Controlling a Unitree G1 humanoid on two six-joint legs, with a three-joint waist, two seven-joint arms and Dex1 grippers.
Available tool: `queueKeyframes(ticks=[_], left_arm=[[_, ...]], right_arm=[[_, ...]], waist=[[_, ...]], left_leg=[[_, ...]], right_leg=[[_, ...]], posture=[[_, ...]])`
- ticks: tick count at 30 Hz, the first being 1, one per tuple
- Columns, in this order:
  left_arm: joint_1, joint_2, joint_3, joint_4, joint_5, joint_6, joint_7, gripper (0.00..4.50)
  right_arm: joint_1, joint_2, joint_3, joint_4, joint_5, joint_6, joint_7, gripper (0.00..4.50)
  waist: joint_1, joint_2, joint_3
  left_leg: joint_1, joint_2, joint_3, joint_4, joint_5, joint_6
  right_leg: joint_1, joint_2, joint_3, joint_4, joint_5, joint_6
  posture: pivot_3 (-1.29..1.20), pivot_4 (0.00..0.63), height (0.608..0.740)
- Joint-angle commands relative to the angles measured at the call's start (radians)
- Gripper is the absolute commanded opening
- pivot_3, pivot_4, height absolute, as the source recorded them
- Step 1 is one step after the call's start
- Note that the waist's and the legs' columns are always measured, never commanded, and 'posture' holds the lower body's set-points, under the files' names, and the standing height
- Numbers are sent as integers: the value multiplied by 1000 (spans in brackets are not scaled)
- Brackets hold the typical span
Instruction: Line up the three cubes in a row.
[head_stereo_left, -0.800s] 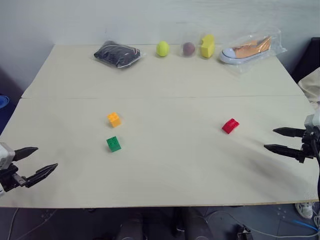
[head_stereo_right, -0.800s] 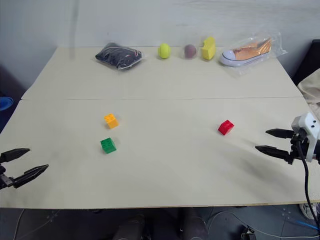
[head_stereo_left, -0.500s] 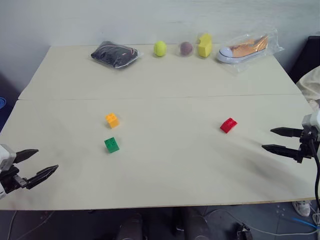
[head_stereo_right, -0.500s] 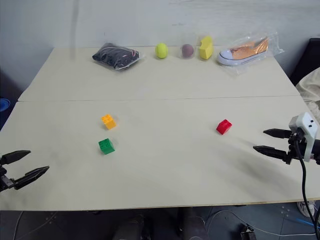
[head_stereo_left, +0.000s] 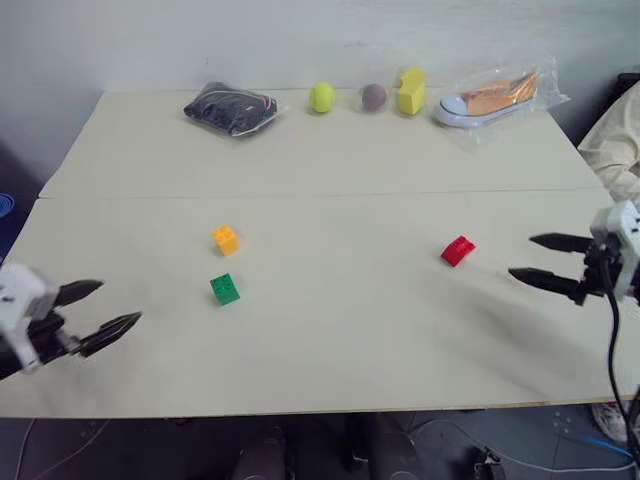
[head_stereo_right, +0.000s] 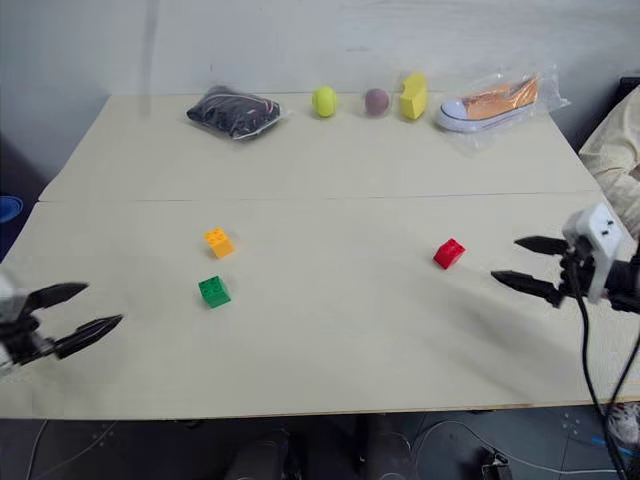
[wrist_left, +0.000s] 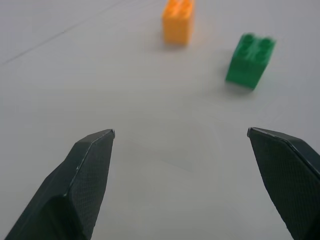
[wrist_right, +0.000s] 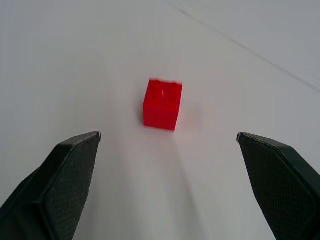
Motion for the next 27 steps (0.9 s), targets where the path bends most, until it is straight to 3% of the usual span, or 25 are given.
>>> queueKeyframes(ticks=[1, 8, 15, 21, 27], left_arm=[[-93, 34, -76, -112, -104, 79, -1, 4485], [-283, 111, -209, -252, -300, 223, -55, 4485], [-452, 109, -322, -252, -348, 246, -44, 4485], [-480, 114, -347, -250, -335, 240, -43, 4485], [-487, 119, -348, -240, -327, 235, -49, 4500]], right_arm=[[-45, 17, 36, -54, 0, 50, -24, 4500], [-171, 128, 149, 11, -78, 107, -139, 4500], [-235, 206, 197, 123, -131, 125, -216, 4500], [-264, 242, 230, 225, -180, 113, -222, 4500], [-266, 252, 215, 245, -184, 77, -216, 2614]], waist=[[-1, 0, 0], [-4, 0, 0], [0, 0, 0], [-2, 0, 0], [-2, 0, 0]], left_leg=[[0, 0, 0, 0, 0, 0], [0, 0, 3, 0, 3, 0], [0, 0, 3, 1, 5, -1], [0, 1, 3, 1, 5, -2], [0, 1, 3, 1, 5, -2]], right_leg=[[0, 0, 0, 0, 0, 0], [-1, 3, 3, 1, 0, 0], [-1, 5, 4, 2, 0, 0], [-1, 7, 4, 3, 0, 0], [-1, 7, 5, 3, 0, 0]], posture=[[0, 150, 740], [0, 150, 740], [0, 150, 740], [0, 150, 740], [0, 150, 740]])
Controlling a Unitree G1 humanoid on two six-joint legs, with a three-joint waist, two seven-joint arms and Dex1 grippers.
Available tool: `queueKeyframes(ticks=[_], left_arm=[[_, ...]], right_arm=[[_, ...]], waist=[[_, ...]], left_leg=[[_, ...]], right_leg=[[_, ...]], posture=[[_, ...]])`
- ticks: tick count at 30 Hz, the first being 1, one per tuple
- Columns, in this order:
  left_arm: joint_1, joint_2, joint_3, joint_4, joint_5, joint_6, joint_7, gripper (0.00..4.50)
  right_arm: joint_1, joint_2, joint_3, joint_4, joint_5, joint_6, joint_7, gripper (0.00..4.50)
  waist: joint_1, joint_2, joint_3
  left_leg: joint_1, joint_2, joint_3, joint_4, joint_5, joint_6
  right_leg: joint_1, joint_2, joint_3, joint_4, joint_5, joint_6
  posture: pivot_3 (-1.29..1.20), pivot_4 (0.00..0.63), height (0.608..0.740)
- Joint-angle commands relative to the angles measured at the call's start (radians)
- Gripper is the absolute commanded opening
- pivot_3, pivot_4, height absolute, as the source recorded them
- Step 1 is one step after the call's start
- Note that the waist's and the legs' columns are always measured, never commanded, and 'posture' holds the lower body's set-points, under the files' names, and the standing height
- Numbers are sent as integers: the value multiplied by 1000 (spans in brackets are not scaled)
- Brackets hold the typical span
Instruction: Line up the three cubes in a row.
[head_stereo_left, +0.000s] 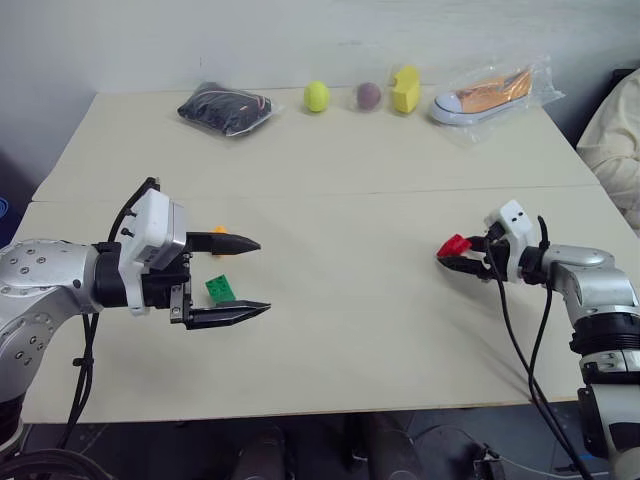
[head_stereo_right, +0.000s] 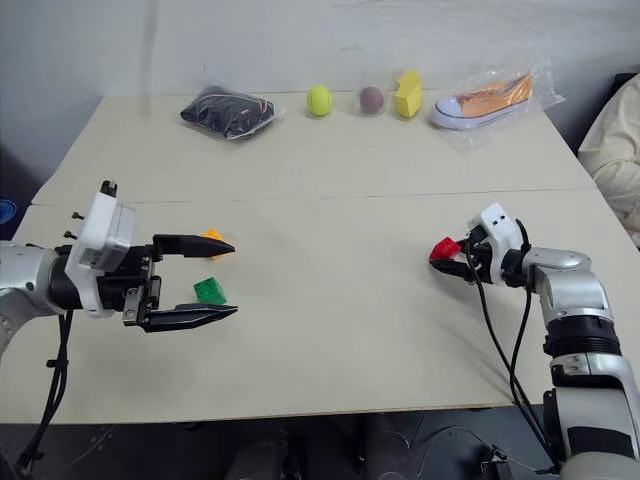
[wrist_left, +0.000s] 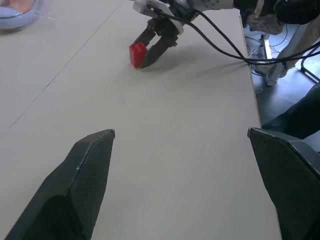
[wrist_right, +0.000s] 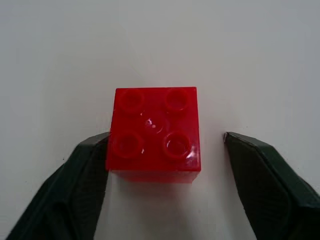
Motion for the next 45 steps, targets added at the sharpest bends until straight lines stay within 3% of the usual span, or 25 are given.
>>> queueKeyframes(ticks=[1, 3, 4, 9, 13, 21, 30, 35, 39, 45], left_arm=[[-14, 12, 3, -1, 8, -16, -4, 4500], [-15, 11, -1, 1, 13, -20, -7, 4500], [-16, 11, -3, 3, 15, -22, -10, 4500], [-21, 24, -41, 16, 42, -41, -52, 4500], [-14, 33, -96, 12, 81, -81, -118, 4500], [-45, 35, -185, 13, 145, -134, -185, 4500], [-48, 39, -172, 27, 161, -123, -180, 4500], [28, 28, -102, 9, 153, -98, -115, 4500], [177, -13, 54, -20, 133, -51, -12, 4500], [520, -117, 433, -20, 185, -15, 58, 4500]], right_arm=[[-1, 0, -26, -18, 16, -22, 22, 2295], [12, -7, -26, -39, 22, -36, 45, 1564], [23, -13, -22, -59, 23, -48, 67, 1483], [176, -60, 13, -423, 148, -146, 374, 1501], [224, -48, 96, -581, 132, -180, 425, 1501], [143, 20, 216, -458, 36, -239, 421, 1501], [139, 55, 251, -353, -24, -312, 401, 1501], [148, 43, 226, -394, -6, -283, 391, 3230], [154, 6, 153, -484, 60, -199, 376, 4485], [189, -85, -23, -671, 274, 18, 384, 4485]], waist=[[0, 0, 0], [0, 0, 0], [0, 0, 0], [4, 0, 0], [2, 0, 0], [2, 0, 0], [4, 0, 0], [3, 0, 0], [0, 0, 0], [0, 0, 0]], left_leg=[[0, 0, 0, 0, 0, 0], [0, 0, 0, 0, 0, 0], [0, 0, 0, 0, 0, 0], [-1, 0, -1, 0, 0, 0], [0, 0, 0, 1, 0, -1], [0, 0, 0, 2, 0, -1], [-1, 0, -1, 4, 0, 0], [-1, 0, -2, 4, 0, 0], [-1, 1, -3, 4, 0, 0], [-2, 2, -4, 4, -1, 0]], right_leg=[[0, 0, 0, 0, 0, 0], [0, 0, 0, 0, 0, 0], [0, 0, 0, 0, 0, 0], [0, 1, 0, 1, 0, 0], [0, 1, 0, 0, 0, 0], [0, 1, 0, 0, 0, 0], [0, 1, 0, 1, 0, 0], [0, 1, 0, 2, 0, 0], [0, 1, -1, 1, 0, 0], [0, 0, -2, 1, 0, 0]], posture=[[0, 150, 740], [0, 150, 740], [0, 150, 740], [0, 150, 740], [0, 150, 740], [0, 150, 740], [0, 150, 740], [0, 150, 740], [0, 150, 740], [0, 150, 740]])
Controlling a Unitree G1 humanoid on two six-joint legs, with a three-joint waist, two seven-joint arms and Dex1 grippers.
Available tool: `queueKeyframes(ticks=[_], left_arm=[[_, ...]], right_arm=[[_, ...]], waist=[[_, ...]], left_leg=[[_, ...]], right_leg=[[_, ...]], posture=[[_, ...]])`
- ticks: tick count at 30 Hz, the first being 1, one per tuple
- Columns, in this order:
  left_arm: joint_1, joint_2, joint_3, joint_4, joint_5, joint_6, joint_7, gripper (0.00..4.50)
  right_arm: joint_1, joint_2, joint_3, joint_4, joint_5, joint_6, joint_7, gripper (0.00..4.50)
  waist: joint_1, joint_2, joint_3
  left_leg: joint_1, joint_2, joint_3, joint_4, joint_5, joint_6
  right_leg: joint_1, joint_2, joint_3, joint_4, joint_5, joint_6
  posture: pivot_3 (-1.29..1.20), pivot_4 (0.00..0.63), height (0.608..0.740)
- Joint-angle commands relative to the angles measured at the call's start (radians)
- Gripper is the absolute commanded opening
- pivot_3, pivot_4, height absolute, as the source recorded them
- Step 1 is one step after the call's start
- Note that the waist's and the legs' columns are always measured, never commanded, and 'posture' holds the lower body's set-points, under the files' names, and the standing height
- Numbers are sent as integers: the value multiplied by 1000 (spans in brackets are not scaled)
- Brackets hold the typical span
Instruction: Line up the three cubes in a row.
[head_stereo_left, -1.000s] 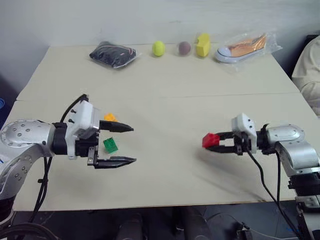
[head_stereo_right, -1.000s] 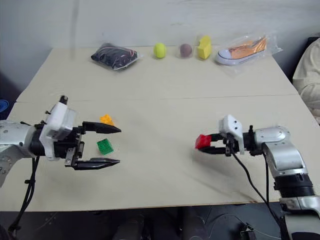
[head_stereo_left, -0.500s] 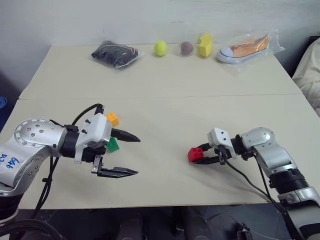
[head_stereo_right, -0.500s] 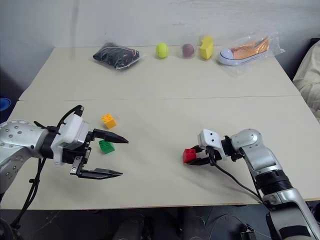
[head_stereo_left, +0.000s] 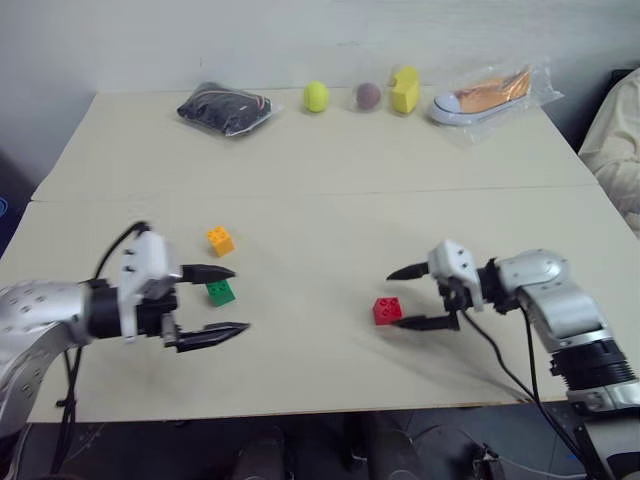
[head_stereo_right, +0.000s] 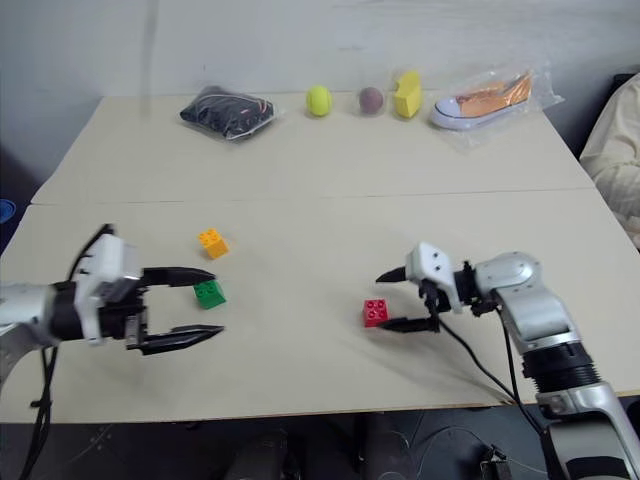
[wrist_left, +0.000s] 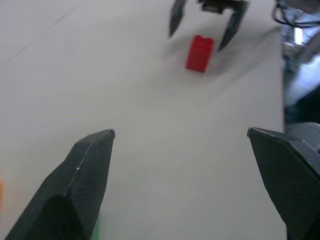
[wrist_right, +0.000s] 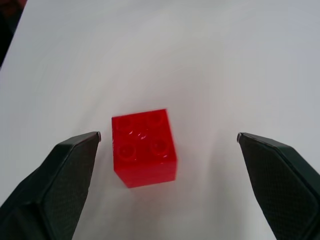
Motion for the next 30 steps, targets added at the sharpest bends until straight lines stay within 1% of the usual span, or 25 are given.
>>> queueKeyframes(ticks=[1, 4, 5, 7, 10, 12, 14, 15, 18, 23, 27, 30], left_arm=[[151, -52, 224, 3, 38, 0, 29, 4500], [227, -98, 324, 68, 48, -22, 41, 4500], [244, -110, 337, 81, 47, -30, 39, 4500], [269, -122, 321, 99, 71, -73, 27, 4500], [252, -99, 227, 116, 114, -135, 7, 4500], [179, -59, 95, 162, 164, -188, -16, 4500], [125, -35, 10, 203, 195, -224, -33, 4500], [53, -31, -58, 251, 226, -253, -30, 4500], [-120, -37, -209, 377, 288, -304, -31, 4500], [-253, -59, -328, 506, 309, -333, -69, 4500], [-384, -120, -429, 623, 352, -385, -75, 4500], [-425, -140, -459, 670, 377, -427, -83, 3898]], right_arm=[[30, -64, -117, -130, 146, 115, 20, 4485], [45, -92, -141, -190, 183, 148, 14, 4485], [38, -87, -143, -207, 190, 155, -3, 4485], [15, -69, -142, -237, 218, 185, -37, 4485], [-3, -68, -135, -259, 244, 202, -42, 4485], [-16, -68, -133, -261, 256, 213, -48, 4485], [-27, -68, -132, -258, 264, 219, -53, 4485], [-31, -63, -129, -259, 254, 207, -65, 4485], [-36, -41, -121, -270, 236, 181, -102, 4485], [-52, -17, -116, -308, 268, 219, -145, 4485], [-32, -16, -122, -362, 292, 254, -186, 4485], [-20, -18, -122, -378, 298, 264, -200, 4500]], waist=[[1, 0, 0], [5, -1, -1], [6, -1, -1], [8, -1, -1], [15, -1, -1], [25, -1, -1], [30, -1, -1], [28, -2, -1], [25, -1, -1], [10, -2, -1], [16, -2, -1], [22, -2, -1]], left_leg=[[0, 0, 0, 0, -1, 0], [1, 0, -1, 0, -2, 1], [1, 0, -2, 0, -2, 1], [2, -1, -2, 0, -3, 1], [2, -1, -2, 0, -4, 1], [1, -1, -2, 0, -4, 1], [1, -2, -3, 0, -4, 1], [0, -2, -2, 0, -4, 1], [0, -2, -2, 0, -4, 2], [-1, -1, 1, 0, -4, 2], [-1, -1, 1, 1, -3, 2], [-1, -1, 2, 3, -4, 2]], right_leg=[[0, 0, 0, 0, 0, 0], [2, -1, -1, -1, 0, -1], [3, -2, -2, -1, 0, -1], [3, -3, -2, -1, 0, -1], [2, -4, -2, -1, 0, -1], [2, -4, -2, -1, 0, -1], [2, -5, -3, -1, 0, -1], [1, -5, -3, -1, 0, -1], [1, -6, -4, 0, 0, -1], [0, -3, -3, 3, 0, -1], [0, -2, -4, 3, 0, 0], [0, -2, -3, 3, 0, 0]], posture=[[0, 150, 740], [0, 150, 740], [0, 150, 740], [0, 150, 740], [0, 150, 740], [0, 150, 740], [0, 150, 740], [0, 150, 740], [0, 150, 740], [0, 150, 740], [0, 150, 740], [0, 150, 740]])
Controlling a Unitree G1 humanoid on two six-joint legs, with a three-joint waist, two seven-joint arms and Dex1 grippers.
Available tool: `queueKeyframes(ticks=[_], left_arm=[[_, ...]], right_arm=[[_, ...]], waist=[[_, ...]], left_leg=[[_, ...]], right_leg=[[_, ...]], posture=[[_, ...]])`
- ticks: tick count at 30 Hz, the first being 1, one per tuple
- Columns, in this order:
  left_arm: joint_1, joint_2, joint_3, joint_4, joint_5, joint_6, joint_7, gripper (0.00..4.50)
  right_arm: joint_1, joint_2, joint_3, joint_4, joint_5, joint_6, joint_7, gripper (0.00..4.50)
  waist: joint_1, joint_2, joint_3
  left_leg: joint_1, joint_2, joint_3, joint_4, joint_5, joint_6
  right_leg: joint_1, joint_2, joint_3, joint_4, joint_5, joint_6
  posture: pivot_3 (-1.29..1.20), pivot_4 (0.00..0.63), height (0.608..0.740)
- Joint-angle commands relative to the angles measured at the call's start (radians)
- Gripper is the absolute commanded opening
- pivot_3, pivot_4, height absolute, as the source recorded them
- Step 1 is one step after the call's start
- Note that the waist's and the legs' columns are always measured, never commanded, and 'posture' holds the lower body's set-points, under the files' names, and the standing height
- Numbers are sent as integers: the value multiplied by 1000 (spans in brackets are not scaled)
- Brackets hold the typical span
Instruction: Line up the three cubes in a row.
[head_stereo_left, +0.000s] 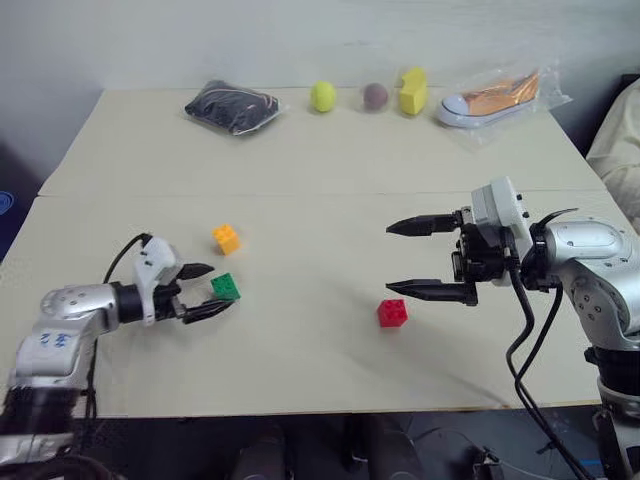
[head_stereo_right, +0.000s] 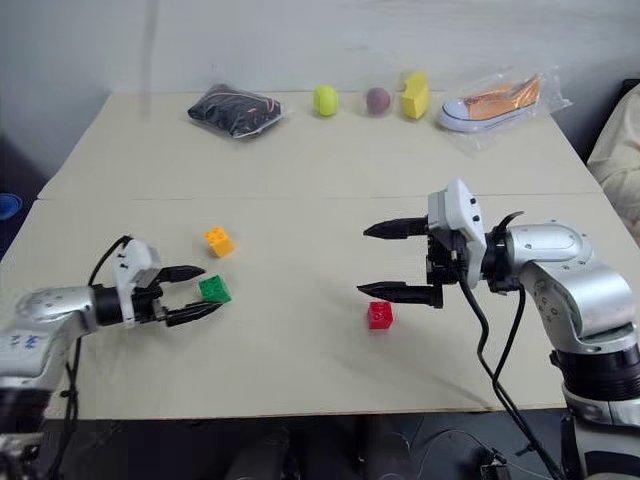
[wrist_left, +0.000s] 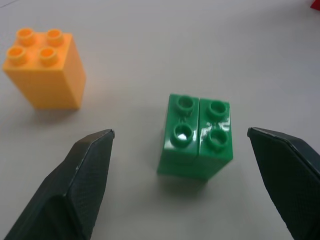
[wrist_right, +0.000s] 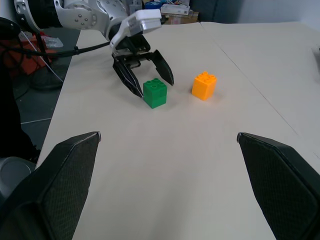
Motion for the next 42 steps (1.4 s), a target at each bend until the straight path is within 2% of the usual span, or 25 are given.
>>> queueKeyframes(ticks=[1, 2, 3, 8, 16, 21, 24, 30, 42], left_arm=[[-29, -7, -17, 35, 24, -54, -21, 3601], [-35, -10, -25, 41, 30, -61, -24, 3425], [-38, -11, -32, 43, 32, -65, -31, 3004], [-30, 3, -46, 24, 43, -82, -58, 1538], [-71, 25, -144, -178, 21, -10, -151, 1514], [-180, -60, -305, -277, 38, 61, -180, 1514], [-247, -137, -374, -260, 73, 77, -148, 1514], [-350, -219, -472, -130, 159, 56, -140, 1514], [-313, -243, -489, -69, 224, 38, -102, 1514]], right_arm=[[11, -5, -22, -45, 31, 12, -19, 4500], [12, -5, -23, -47, 32, 15, -23, 4500], [13, -7, -24, -49, 34, 16, -26, 4500], [22, -15, -30, -47, 27, 12, -36, 4500], [103, -82, -40, -10, -8, -33, 33, 4500], [200, -146, -66, -1, -52, -92, 62, 4500], [249, -156, -88, -34, -51, -85, 47, 4500], [308, -178, -126, -36, -82, -87, 6, 4500], [287, -187, -116, 22, -123, -126, -4, 4500]], waist=[[1, 0, 0], [1, 0, 0], [1, 0, 0], [2, 0, 0], [9, 0, 0], [17, 0, 0], [23, 0, 0], [26, 0, 0], [29, 0, 0]], left_leg=[[0, 0, 0, 0, 0, 0], [0, 0, 0, 0, 0, 0], [0, 0, 0, 0, 0, 0], [0, 0, 0, 1, 0, 0], [-1, 0, -1, 3, 0, 1], [-2, -1, -1, 4, -1, 2], [-1, -1, 0, 5, -1, 2], [0, 0, 1, 5, 0, 2], [-1, -1, 0, 5, 0, 3]], right_leg=[[0, 0, 0, 0, 0, 0], [0, 0, 0, 0, 0, 0], [0, 0, 0, 1, 0, 0], [0, 0, 0, 2, 0, 0], [0, -1, 0, 1, 0, 0], [1, 0, 0, -2, 1, 1], [1, 2, 1, -2, 1, 2], [1, 3, 2, -1, 1, 2], [1, 2, 2, -2, 1, 2]], posture=[[0, 150, 740], [0, 150, 740], [0, 150, 740], [0, 150, 740], [0, 150, 740], [0, 150, 740], [0, 150, 740], [0, 150, 740], [0, 150, 740]])
